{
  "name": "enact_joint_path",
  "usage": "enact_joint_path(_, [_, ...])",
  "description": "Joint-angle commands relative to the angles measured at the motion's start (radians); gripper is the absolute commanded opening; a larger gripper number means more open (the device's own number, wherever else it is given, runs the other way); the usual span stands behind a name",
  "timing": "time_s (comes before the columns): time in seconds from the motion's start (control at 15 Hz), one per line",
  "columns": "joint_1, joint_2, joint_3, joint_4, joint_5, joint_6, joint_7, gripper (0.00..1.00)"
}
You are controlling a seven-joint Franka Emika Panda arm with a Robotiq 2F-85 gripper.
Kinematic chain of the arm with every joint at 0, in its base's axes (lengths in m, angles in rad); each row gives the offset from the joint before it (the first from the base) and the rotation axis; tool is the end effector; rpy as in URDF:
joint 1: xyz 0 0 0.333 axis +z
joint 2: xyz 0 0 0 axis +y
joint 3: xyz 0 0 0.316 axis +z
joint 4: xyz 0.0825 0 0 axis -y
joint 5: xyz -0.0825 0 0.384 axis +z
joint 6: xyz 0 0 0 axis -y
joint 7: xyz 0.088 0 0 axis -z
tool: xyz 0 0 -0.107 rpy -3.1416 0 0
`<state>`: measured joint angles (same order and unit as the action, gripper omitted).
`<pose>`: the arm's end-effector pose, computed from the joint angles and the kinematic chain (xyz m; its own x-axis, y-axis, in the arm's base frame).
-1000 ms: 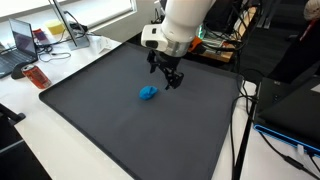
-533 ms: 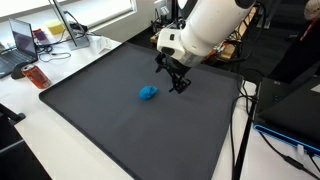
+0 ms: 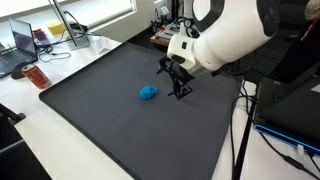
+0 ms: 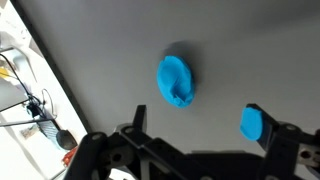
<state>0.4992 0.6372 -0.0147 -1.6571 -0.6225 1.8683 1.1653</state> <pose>0.5887 0.2605 0.2229 0.9352 -0.2707 0.2283 -0.3541 -0.7223 0.5941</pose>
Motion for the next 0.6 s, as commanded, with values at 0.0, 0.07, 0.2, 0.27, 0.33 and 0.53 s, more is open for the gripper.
enact_joint_path(0.0, [0.009, 0.072, 0.006, 0.092, -0.049, -0.074, 0.045, 1.00])
enact_joint_path(0.07, [0.005, 0.089, 0.006, 0.110, -0.050, -0.088, 0.045, 1.00])
enact_joint_path(0.2, [-0.009, 0.116, 0.009, 0.145, -0.039, -0.111, 0.027, 1.00])
enact_joint_path(0.27, [-0.014, 0.129, 0.009, 0.163, -0.033, -0.127, 0.018, 1.00])
enact_joint_path(0.33, [-0.020, 0.139, 0.008, 0.183, -0.030, -0.139, 0.004, 1.00])
enact_joint_path(0.53, [-0.051, 0.162, 0.017, 0.236, -0.008, -0.154, -0.056, 1.00])
